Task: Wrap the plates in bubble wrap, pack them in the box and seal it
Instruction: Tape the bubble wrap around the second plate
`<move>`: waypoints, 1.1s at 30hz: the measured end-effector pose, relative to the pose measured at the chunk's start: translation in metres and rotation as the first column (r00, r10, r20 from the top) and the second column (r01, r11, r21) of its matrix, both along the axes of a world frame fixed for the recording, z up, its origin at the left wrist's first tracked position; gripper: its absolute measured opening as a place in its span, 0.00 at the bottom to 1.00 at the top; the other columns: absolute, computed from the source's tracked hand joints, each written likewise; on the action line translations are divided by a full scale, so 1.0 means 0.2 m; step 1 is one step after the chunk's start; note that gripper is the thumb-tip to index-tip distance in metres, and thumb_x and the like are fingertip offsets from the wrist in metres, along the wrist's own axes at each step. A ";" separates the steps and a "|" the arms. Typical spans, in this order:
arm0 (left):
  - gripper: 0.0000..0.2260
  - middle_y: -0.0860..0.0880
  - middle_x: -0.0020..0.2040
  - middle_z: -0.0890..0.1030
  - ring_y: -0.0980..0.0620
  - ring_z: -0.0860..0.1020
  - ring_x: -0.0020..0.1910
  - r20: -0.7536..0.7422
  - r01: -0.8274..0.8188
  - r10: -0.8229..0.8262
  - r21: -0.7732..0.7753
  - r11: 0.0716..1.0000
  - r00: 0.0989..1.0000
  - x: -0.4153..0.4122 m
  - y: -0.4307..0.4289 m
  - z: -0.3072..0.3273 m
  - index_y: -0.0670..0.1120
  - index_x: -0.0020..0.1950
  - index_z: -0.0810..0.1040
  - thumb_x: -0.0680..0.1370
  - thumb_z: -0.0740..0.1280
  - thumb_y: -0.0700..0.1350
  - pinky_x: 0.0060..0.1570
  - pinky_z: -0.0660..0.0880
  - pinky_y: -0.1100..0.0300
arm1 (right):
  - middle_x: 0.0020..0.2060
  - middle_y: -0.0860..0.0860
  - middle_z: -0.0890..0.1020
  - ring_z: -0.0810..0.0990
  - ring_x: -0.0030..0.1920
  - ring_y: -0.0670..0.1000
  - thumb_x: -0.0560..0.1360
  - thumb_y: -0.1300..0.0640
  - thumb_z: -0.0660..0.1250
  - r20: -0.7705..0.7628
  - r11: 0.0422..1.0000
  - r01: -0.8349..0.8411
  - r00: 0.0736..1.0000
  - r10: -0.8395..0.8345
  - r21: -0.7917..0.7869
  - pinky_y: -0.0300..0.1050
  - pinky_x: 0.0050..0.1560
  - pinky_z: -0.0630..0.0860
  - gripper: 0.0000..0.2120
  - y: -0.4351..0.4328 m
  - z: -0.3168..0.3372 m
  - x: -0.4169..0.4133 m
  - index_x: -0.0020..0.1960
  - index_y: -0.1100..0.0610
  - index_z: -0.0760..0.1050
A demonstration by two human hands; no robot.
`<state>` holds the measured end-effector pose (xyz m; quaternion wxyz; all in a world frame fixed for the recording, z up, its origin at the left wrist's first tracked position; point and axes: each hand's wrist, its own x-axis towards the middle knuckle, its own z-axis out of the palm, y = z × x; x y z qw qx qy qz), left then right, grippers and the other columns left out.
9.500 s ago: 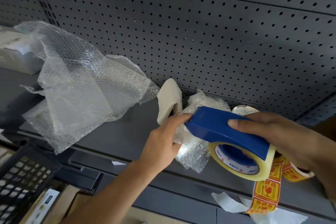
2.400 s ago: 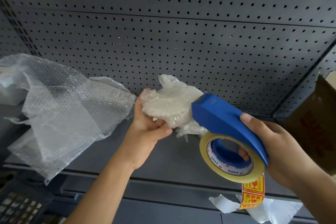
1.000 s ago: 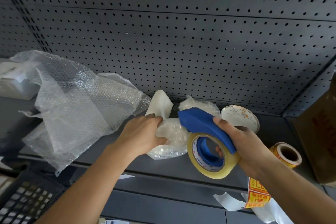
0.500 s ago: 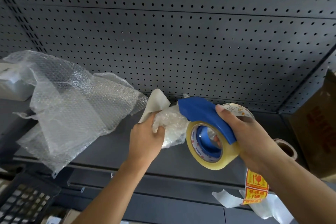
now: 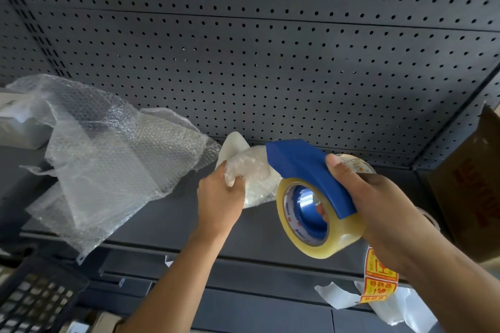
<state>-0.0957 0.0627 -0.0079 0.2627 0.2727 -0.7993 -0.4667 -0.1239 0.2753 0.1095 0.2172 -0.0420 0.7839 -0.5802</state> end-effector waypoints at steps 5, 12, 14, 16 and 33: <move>0.09 0.54 0.40 0.84 0.52 0.83 0.43 -0.074 -0.037 0.042 0.068 0.997 0.996 0.00 -0.01 0.08 0.47 0.50 0.84 0.75 0.66 0.45 0.47 0.79 0.56 | 0.34 0.56 0.86 0.85 0.36 0.56 0.64 0.30 0.63 -0.012 1.000 -0.012 1.000 0.012 0.029 0.57 0.48 0.80 0.32 0.03 0.02 0.06 0.45 0.58 0.83; 0.08 0.49 0.37 0.84 0.54 0.80 0.38 -0.169 0.014 0.060 0.408 0.913 0.984 -0.05 0.10 0.15 0.46 0.42 0.82 0.76 0.66 0.37 0.39 0.79 0.46 | 0.36 0.53 0.85 0.83 0.37 0.53 0.61 0.27 0.60 -0.076 0.998 0.050 0.996 -0.047 0.040 0.47 0.40 0.77 0.34 -0.02 -0.09 0.14 0.47 0.55 0.81; 0.09 0.47 0.40 0.86 0.51 0.83 0.42 -0.201 0.055 0.063 0.531 0.846 0.977 -0.04 0.15 0.18 0.46 0.45 0.84 0.77 0.66 0.36 0.39 0.81 0.49 | 0.34 0.50 0.83 0.79 0.30 0.45 0.62 0.27 0.59 -0.087 0.997 0.047 0.995 -0.042 0.060 0.40 0.35 0.73 0.31 -0.04 -0.11 0.14 0.45 0.54 0.79; 0.09 0.50 0.41 0.86 0.52 0.84 0.43 -0.219 0.117 0.017 0.582 0.805 0.976 -0.02 0.18 0.20 0.47 0.48 0.84 0.79 0.67 0.36 0.38 0.80 0.57 | 0.34 0.49 0.84 0.80 0.31 0.45 0.64 0.28 0.60 -0.083 0.996 0.035 0.996 -0.029 0.079 0.39 0.34 0.74 0.30 -0.04 -0.11 0.12 0.46 0.53 0.79; 0.23 0.49 0.58 0.86 0.48 0.84 0.60 -0.186 0.289 -0.234 0.778 0.558 0.954 0.00 0.07 0.26 0.52 0.65 0.82 0.72 0.75 0.57 0.62 0.77 0.47 | 0.35 0.48 0.84 0.81 0.32 0.45 0.63 0.26 0.57 -0.130 0.949 -0.127 0.977 0.171 0.289 0.38 0.35 0.75 0.32 0.00 0.02 0.04 0.48 0.52 0.78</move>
